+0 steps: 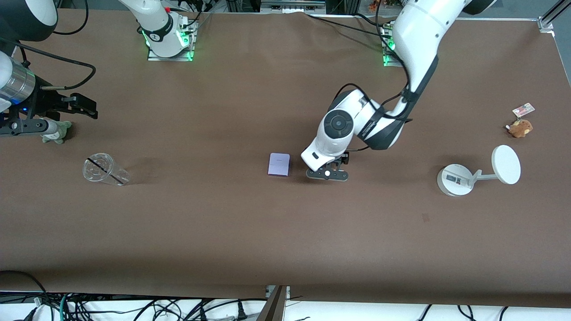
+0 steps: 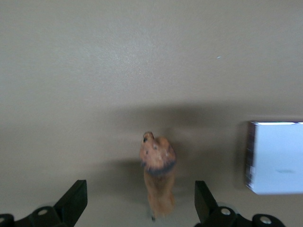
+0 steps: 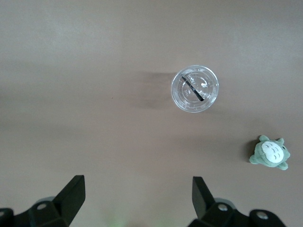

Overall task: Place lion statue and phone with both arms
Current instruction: 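Lower the left gripper and close it on the lion statue, then carry the lion toward the lamp while the right gripper reaches the phone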

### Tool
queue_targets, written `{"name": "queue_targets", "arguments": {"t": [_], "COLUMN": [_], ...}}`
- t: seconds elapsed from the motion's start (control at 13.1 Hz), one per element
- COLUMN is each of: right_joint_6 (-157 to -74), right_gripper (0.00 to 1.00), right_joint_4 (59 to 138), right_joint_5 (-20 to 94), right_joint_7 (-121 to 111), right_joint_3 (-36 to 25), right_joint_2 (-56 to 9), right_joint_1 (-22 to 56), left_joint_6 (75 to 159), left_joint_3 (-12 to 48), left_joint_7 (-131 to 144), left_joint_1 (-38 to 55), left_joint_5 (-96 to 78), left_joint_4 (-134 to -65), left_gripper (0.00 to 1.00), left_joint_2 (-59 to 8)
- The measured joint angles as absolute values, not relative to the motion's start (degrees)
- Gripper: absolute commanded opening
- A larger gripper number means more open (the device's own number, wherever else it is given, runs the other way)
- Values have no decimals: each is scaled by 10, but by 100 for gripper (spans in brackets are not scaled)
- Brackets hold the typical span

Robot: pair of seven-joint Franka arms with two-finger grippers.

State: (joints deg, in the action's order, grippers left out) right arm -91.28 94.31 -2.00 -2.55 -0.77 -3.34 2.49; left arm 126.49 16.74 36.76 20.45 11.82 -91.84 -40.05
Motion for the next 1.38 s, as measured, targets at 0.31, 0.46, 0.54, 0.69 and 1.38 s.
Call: {"name": "queue_targets", "arguments": {"t": [0.31, 0.46, 0.54, 0.69, 1.38], "right_joint_6": [-913, -913, -913, -913, -913], "right_gripper": [100, 100, 100, 100, 100], "right_joint_4": [943, 943, 943, 943, 942], "right_joint_5": [-20, -20, -20, -20, -19], "right_joint_7": [-26, -26, -26, -26, 24], "right_joint_3": [-8, -8, -8, -8, -2], "right_joint_2": [-34, -34, -34, -34, -34], "right_joint_1": [25, 25, 25, 25, 77], "left_joint_6": [1282, 1284, 1284, 1284, 1254], "left_joint_3": [167, 167, 167, 167, 160], "left_joint_7": [383, 384, 384, 384, 384], "left_joint_1": [216, 217, 217, 217, 208], "left_joint_5": [134, 134, 134, 134, 135], "left_joint_4": [-918, -918, -918, -918, -897], "left_gripper": [74, 52, 51, 47, 11], "left_joint_2": [-416, -418, -418, -421, -414]}}
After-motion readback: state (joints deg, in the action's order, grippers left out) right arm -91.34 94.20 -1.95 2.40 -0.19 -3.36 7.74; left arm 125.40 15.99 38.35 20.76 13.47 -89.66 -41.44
